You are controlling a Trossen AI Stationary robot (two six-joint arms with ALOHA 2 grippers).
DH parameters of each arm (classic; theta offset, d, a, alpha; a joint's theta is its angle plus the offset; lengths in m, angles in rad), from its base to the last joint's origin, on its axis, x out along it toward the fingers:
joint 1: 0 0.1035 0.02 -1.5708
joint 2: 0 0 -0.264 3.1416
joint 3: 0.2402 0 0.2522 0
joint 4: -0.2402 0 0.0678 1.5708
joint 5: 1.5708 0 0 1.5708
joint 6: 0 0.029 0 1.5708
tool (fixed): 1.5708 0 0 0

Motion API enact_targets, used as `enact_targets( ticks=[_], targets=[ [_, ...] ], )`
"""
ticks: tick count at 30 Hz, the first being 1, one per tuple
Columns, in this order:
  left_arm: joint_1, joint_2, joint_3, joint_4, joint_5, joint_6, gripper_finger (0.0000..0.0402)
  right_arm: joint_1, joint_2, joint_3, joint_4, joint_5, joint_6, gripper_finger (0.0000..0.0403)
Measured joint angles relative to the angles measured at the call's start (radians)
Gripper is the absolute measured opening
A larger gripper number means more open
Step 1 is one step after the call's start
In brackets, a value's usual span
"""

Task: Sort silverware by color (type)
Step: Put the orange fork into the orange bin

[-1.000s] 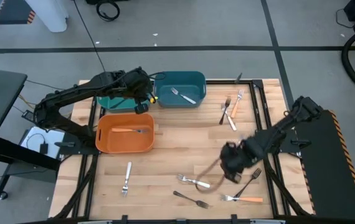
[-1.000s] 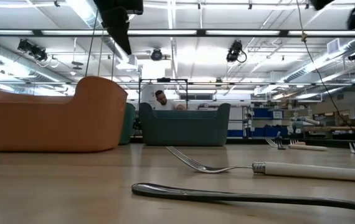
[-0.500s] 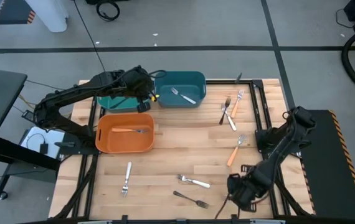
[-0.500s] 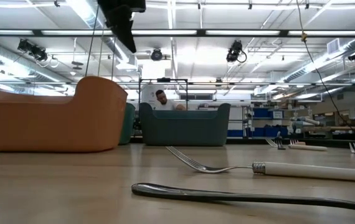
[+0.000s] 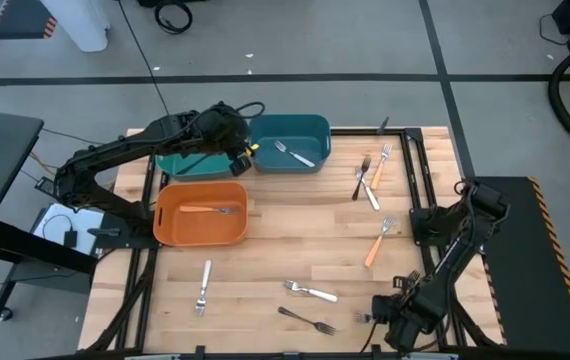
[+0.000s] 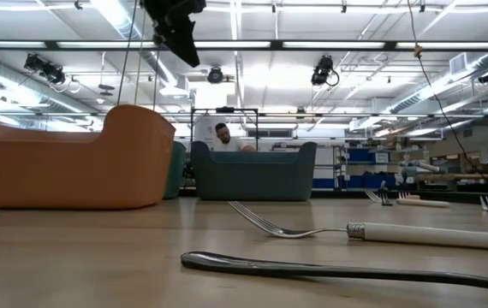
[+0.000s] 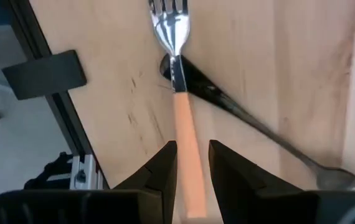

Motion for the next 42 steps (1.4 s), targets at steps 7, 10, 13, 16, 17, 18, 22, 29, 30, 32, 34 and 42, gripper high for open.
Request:
enact_targets(
  ticks=[7,10,13,16,17,18,22,29,30,32,34,42],
  targets=[
    [0.0,0.0,0.0,-0.002,0.0,-0.032,0.0087,-0.006,0.001,-0.013,0.017,-0.003,0.028,0.0097],
    [0.0,0.0,0.0,-0.002,0.0,-0.031,0.0087,-0.008,0.001,-0.013,0.021,0.008,0.036,0.0096],
    [0.0,0.003,0.0,-0.003,0.0,-0.032,0.0087,-0.003,0.01,-0.013,0.021,0.024,0.007,0.0099],
    [0.0,0.003,0.0,-0.004,0.0,-0.033,0.0087,0.003,0.025,-0.013,0.029,0.029,-0.007,0.0106],
    [0.0,0.003,0.0,-0.004,0.0,-0.033,0.0087,0.006,0.031,-0.013,0.032,0.029,-0.007,0.0109],
    [0.0,0.003,0.0,-0.004,0.0,-0.033,0.0087,0.008,0.037,-0.013,0.038,0.029,-0.007,0.0113],
    [0.0,0.003,0.0,-0.004,0.0,-0.033,0.0087,0.018,0.065,-0.013,0.043,0.055,-0.028,0.0126],
    [0.0,0.003,0.0,-0.004,0.0,-0.058,0.0087,0.029,0.109,-0.01,0.047,0.055,-0.046,0.013],
    [0.0,0.003,0.0,-0.005,0.0,-0.059,0.0087,0.03,0.118,-0.011,0.05,0.057,-0.055,0.0131],
    [0.0,0.003,0.0,-0.005,0.0,-0.059,0.0087,0.031,0.133,-0.013,0.049,0.061,-0.062,0.013],
    [0.0,0.003,0.0,-0.004,0.0,-0.059,0.0087,0.03,0.142,-0.01,0.065,0.05,-0.068,0.013],
    [0.0,0.003,0.0,-0.004,0.0,-0.071,0.0087,0.033,0.145,-0.01,0.067,0.037,-0.075,0.0111]
  ],
)
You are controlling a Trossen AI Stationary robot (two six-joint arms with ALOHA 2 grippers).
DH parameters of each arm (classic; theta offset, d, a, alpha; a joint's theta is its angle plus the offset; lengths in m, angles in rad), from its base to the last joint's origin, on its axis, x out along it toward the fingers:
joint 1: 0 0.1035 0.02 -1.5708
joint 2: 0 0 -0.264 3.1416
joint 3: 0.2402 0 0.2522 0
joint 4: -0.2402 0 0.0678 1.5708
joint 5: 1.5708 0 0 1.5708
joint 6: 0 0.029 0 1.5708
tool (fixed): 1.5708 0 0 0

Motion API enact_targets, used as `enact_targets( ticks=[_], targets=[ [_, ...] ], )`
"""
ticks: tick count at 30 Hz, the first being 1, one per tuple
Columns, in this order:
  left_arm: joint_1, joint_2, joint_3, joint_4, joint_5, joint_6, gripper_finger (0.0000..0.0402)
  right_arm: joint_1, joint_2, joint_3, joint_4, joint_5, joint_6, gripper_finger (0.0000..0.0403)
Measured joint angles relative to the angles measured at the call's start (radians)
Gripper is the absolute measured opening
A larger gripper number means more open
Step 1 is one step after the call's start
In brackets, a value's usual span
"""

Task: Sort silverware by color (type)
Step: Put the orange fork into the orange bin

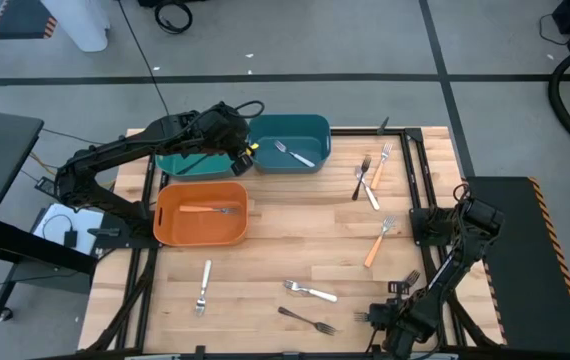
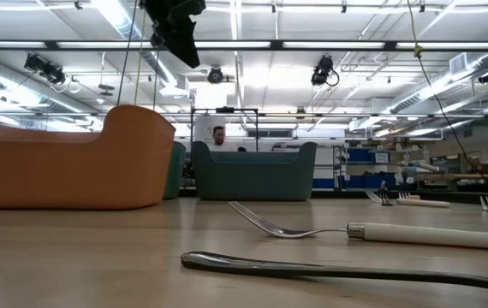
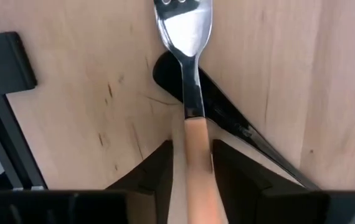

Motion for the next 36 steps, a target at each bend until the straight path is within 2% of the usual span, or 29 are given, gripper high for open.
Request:
enact_targets(
  ticks=[4,5,12,18,24,28,32,36],
  targets=[
    [0.0,0.0,0.0,-0.002,0.0,-0.007,0.0087,0.0,-0.001,0.0,-0.001,-0.02,-0.028,0.0051],
    [0.0,0.0,0.0,-0.004,0.0,-0.007,0.0087,-0.001,-0.003,0.0,0.0,-0.03,-0.03,0.0046],
    [0.0,0.0,0.0,-0.046,0.001,-0.066,0.0087,-0.008,-0.056,0.012,-0.015,-0.164,0.016,0.0046],
    [0.0,0.0,0.0,-0.048,0.04,-0.115,0.0087,-0.02,-0.154,0.044,-0.031,-0.124,0.072,0.0046],
    [0.0,0.0,0.0,-0.047,0.051,-0.142,0.0087,-0.094,-0.254,0.044,-0.139,0.011,0.111,0.0046],
    [0.0,0.0,0.0,-0.047,0.115,-0.113,0.0087,-0.199,-0.315,0.044,-0.28,0.135,0.093,0.0046],
    [-0.001,0.0,0.0,-0.038,0.128,-0.103,0.0087,-0.353,-0.376,0.044,-0.38,0.324,0.086,0.0046],
    [0.0,0.0,0.0,0.0,0.13,-0.108,0.0087,-0.523,-0.432,0.044,-0.354,0.532,0.065,0.0046]
  ],
)
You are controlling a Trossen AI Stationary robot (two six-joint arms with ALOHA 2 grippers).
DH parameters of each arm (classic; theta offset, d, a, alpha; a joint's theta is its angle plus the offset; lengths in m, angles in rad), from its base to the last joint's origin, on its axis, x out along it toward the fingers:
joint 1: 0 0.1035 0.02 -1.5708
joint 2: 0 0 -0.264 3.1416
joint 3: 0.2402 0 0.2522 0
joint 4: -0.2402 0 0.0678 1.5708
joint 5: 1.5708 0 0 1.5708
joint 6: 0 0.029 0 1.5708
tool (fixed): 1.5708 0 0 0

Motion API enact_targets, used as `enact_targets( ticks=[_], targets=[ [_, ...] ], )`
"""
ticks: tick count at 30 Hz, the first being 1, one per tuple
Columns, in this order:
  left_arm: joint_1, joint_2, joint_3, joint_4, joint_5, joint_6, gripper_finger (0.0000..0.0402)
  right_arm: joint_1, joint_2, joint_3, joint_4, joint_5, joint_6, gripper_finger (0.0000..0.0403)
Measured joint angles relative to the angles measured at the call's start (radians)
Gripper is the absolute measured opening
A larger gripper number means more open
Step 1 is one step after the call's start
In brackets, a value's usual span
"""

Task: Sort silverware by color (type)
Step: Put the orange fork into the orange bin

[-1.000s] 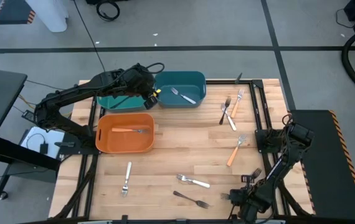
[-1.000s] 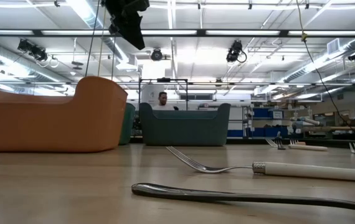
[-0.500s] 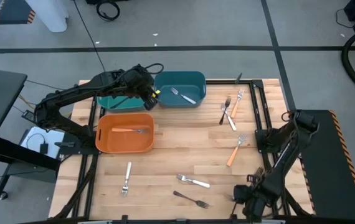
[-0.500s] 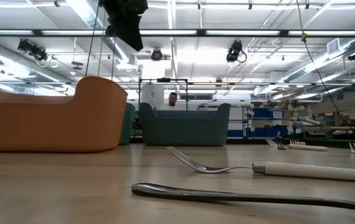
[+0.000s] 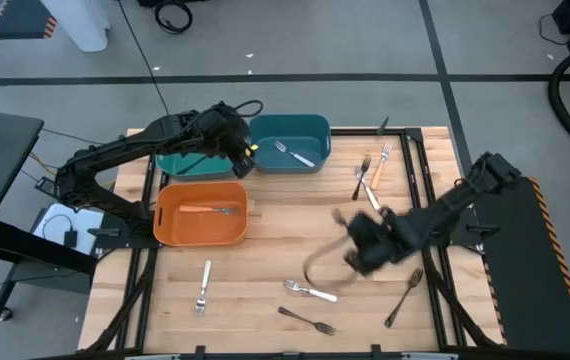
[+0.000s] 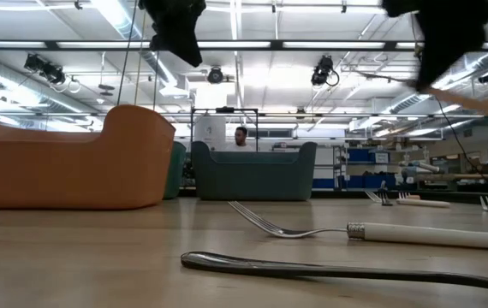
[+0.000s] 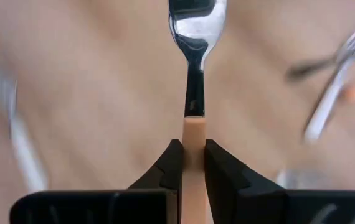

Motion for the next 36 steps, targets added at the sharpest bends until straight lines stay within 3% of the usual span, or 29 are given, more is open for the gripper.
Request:
enact_targets(
  ticks=[4,8,14,19,24,28,36],
  targets=[
    [0.0,0.0,0.0,0.078,0.081,-0.002,0.0087,-0.152,-0.033,0.0,0.165,0.131,-0.16,0.0046],
    [-0.003,0.007,0.0,0.178,0.154,-0.007,0.0087,-0.275,-0.041,0.0,0.448,0.206,-0.425,0.0046],
    [-0.003,0.007,-0.001,0.283,0.209,-0.063,0.0087,-0.41,-0.041,0.0,0.905,0.222,-0.785,0.0046],
    [-0.003,0.007,-0.001,0.369,0.247,-0.119,0.0087,-0.504,-0.042,0.0,1.162,0.221,-0.976,0.0046],
    [-0.003,0.007,-0.001,0.461,0.233,-0.188,0.0087,-0.565,-0.042,0.0,1.255,0.155,-1.032,0.0046],
    [-0.003,0.008,-0.001,0.542,0.178,-0.217,0.0087,-0.591,-0.035,0.0,1.273,0.116,-1.038,0.0046],
    [-0.001,0.07,-0.001,0.643,0.174,-0.235,0.0087,-0.621,-0.034,0.0,1.279,0.089,-1.044,0.0046]
  ],
)
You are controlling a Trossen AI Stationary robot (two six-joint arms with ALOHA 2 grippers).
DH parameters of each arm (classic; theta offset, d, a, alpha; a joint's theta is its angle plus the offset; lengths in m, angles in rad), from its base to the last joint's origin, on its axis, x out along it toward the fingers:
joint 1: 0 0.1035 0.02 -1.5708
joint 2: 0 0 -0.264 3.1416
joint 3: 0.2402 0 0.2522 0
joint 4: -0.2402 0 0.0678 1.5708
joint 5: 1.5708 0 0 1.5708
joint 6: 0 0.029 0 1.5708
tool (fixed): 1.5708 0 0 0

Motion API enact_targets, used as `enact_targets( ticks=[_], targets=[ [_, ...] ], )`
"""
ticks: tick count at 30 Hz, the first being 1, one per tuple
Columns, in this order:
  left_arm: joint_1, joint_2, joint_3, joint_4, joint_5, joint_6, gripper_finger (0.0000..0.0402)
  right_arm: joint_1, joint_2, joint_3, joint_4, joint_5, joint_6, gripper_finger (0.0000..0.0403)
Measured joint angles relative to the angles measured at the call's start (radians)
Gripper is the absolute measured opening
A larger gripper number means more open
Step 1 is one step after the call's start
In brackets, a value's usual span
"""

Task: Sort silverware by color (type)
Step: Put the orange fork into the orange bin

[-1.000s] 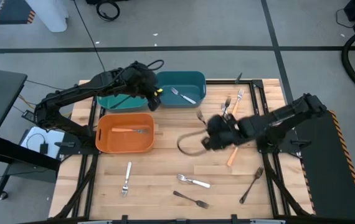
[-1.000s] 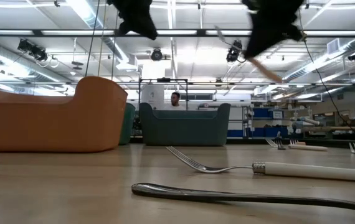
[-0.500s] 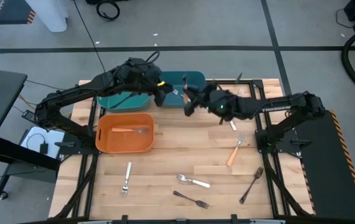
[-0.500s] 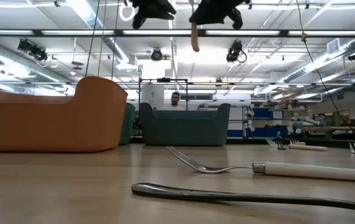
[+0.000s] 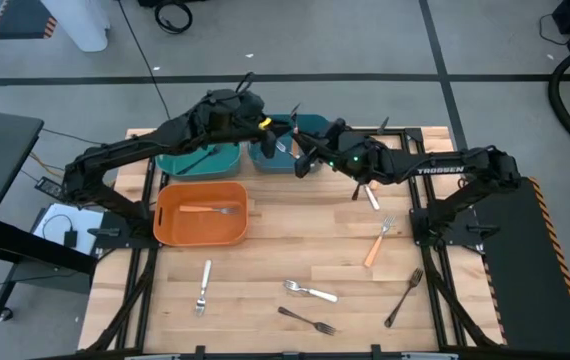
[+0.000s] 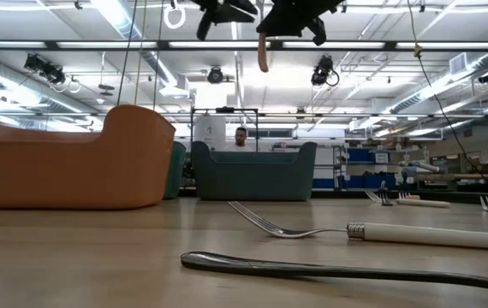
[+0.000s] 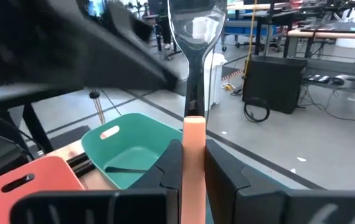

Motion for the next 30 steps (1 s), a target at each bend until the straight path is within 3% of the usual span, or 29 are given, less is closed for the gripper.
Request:
enact_targets(
  ticks=[12,19,23,30],
  targets=[
    [0.012,0.097,0.0,0.149,0.007,-0.003,0.0083,-0.021,0.0,0.0,-0.068,-0.062,-0.008,0.0046],
    [0.022,0.102,0.001,0.147,0.005,0.016,0.0018,-0.029,0.0,0.0,-0.076,-0.047,-0.049,0.0046],
    [0.023,0.102,0.001,0.148,0.002,0.028,0.0012,-0.043,0.001,0.0,-0.069,-0.059,-0.048,0.0048],
    [0.029,0.101,0.001,0.14,0.008,0.037,0.0007,-0.047,0.001,0.0,-0.063,-0.067,-0.027,0.0099]
  ],
)
